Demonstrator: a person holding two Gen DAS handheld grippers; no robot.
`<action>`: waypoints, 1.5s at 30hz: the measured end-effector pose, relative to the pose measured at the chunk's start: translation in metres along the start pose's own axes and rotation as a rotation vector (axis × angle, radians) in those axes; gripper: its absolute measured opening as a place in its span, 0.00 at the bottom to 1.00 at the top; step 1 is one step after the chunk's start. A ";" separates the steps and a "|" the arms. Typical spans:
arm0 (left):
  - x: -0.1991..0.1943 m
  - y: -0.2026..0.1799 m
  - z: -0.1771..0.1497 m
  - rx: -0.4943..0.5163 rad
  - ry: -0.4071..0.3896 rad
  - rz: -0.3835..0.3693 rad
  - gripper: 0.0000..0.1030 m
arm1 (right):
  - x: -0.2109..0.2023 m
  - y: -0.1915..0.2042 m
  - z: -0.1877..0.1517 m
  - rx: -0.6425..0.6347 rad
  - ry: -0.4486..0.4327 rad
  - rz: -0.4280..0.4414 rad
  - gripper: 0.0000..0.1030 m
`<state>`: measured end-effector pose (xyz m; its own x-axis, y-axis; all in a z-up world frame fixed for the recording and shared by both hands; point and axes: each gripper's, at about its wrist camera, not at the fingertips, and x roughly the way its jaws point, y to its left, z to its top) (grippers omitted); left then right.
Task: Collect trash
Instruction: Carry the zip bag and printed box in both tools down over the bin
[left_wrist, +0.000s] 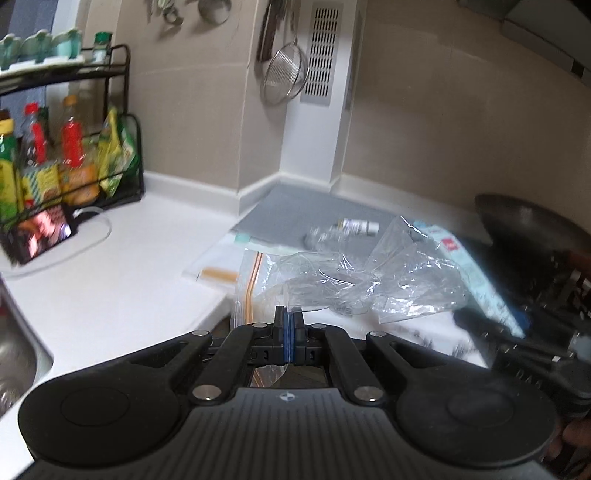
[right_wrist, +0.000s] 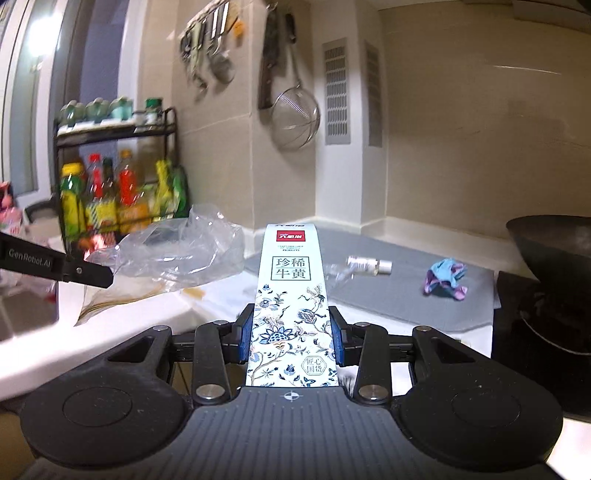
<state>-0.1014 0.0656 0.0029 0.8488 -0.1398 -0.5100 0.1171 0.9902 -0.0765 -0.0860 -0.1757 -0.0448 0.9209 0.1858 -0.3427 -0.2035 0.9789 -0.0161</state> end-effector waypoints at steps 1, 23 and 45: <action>-0.001 0.001 -0.007 0.004 0.007 0.006 0.00 | -0.001 0.001 -0.004 -0.007 0.012 0.006 0.40; 0.049 0.014 -0.145 0.002 0.269 0.087 0.00 | 0.017 0.031 -0.105 -0.057 0.327 0.094 0.40; 0.098 0.008 -0.191 -0.007 0.435 0.077 0.00 | 0.052 0.028 -0.156 -0.057 0.494 0.065 0.40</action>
<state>-0.1153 0.0590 -0.2111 0.5583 -0.0565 -0.8277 0.0576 0.9979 -0.0292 -0.0960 -0.1523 -0.2093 0.6414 0.1705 -0.7480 -0.2857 0.9580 -0.0266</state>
